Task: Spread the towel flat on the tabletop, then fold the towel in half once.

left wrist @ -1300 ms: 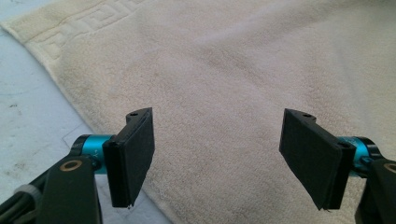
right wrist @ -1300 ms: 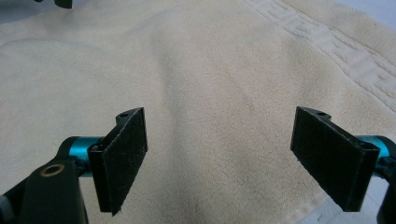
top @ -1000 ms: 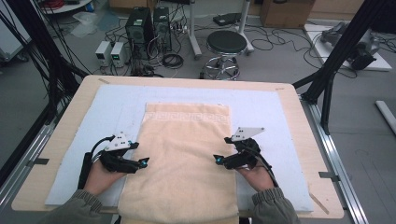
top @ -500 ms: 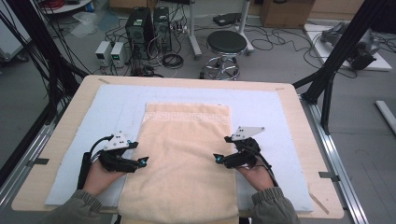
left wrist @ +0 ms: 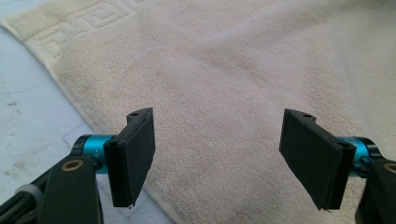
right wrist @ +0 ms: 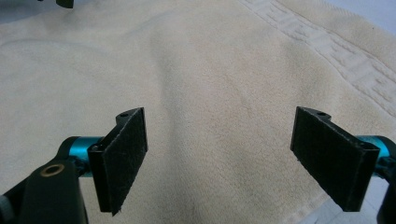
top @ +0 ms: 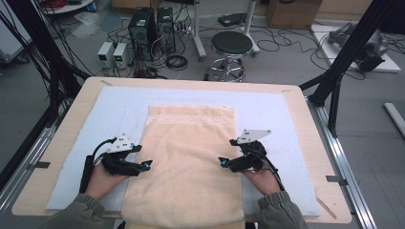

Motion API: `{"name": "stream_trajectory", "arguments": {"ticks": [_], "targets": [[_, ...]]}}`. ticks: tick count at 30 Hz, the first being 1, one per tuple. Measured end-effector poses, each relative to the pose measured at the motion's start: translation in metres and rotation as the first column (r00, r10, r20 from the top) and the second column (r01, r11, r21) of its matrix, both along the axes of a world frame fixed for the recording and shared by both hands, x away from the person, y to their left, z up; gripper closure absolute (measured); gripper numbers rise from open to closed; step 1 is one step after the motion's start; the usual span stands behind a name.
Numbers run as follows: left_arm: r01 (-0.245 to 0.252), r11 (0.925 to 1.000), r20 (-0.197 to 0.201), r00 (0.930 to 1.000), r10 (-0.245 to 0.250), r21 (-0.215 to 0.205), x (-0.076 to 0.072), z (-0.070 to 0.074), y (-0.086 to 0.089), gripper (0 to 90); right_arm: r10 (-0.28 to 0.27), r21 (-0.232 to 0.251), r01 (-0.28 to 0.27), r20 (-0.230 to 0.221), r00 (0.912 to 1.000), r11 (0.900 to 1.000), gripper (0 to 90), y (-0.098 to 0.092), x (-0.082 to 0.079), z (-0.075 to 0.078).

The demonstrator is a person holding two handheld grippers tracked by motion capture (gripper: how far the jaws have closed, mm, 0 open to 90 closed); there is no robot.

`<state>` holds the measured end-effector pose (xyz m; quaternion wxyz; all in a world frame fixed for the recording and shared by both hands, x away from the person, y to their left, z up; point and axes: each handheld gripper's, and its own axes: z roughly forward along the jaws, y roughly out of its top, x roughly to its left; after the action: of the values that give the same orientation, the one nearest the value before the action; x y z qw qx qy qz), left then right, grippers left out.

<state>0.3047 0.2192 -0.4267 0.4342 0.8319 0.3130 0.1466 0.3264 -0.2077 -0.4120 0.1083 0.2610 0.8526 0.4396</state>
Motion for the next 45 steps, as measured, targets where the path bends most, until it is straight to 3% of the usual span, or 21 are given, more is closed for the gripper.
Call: {"name": "stream_trajectory", "arguments": {"ticks": [3,6,11,14,16,21,25,27,32,38,41,45], "targets": [[-0.012,0.9999,0.018,0.9998,0.012,-0.012,0.004,0.007,0.001,28.1,-0.006,-0.003,0.006,-0.005,1.0000,1.000,18.1,-0.004,0.002,0.001],[-0.027,0.9994,0.036,0.9990,0.028,-0.021,0.017,0.020,0.001,28.4,-0.031,-0.001,0.031,-0.006,0.9995,1.000,18.3,-0.012,0.011,0.007],[-0.062,0.9970,0.049,0.9967,0.064,-0.046,0.049,0.046,0.000,28.8,-0.069,-0.045,0.069,0.010,0.9976,0.997,18.5,-0.021,0.041,0.026],[-0.092,0.9935,0.051,0.9941,0.095,-0.067,0.068,0.058,0.000,30.0,-0.114,-0.053,0.114,0.016,0.9934,0.992,18.6,-0.027,0.062,0.033],[-0.110,0.9924,0.056,0.9920,0.113,-0.056,0.079,0.061,0.000,30.6,-0.137,-0.045,0.137,0.011,0.9905,0.989,18.7,-0.030,0.075,0.034],[-0.093,0.9949,0.009,0.9956,0.094,-0.040,0.099,0.046,0.001,32.9,-0.175,-0.050,0.175,-0.007,0.9845,0.983,18.6,-0.032,0.092,0.018],[-0.086,0.9962,-0.006,0.9963,0.086,-0.010,0.107,0.031,0.001,34.4,-0.178,-0.059,0.177,-0.017,0.9839,0.982,22.5,-0.029,0.100,0.006],[-0.097,0.9953,-0.011,0.9952,0.097,0.004,0.111,0.025,-0.001,35.2,-0.184,-0.086,0.181,-0.025,0.9827,0.980,24.0,-0.027,0.103,0.001],[-0.103,0.9927,-0.017,0.9944,0.105,0.063,0.118,0.010,-0.010,37.5,-0.195,-0.092,0.188,-0.074,0.9780,0.978,27.9,-0.024,0.111,-0.013],[-0.130,0.9835,-0.061,0.9885,0.138,0.126,0.123,-0.007,-0.012,41.2,-0.172,-0.137,0.157,-0.102,0.9799,0.978,35.2,-0.012,0.115,-0.026],[-0.151,0.9825,-0.079,0.9840,0.160,0.109,0.125,-0.012,-0.008,41.7,-0.184,-0.132,0.169,-0.105,0.9773,0.977,39.2,-0.014,0.116,-0.027],[-0.156,0.9815,-0.075,0.9835,0.165,0.111,0.123,-0.012,-0.010,46.9,-0.190,-0.148,0.174,-0.102,0.9766,0.974,45.4,-0.012,0.114,-0.026]]}}
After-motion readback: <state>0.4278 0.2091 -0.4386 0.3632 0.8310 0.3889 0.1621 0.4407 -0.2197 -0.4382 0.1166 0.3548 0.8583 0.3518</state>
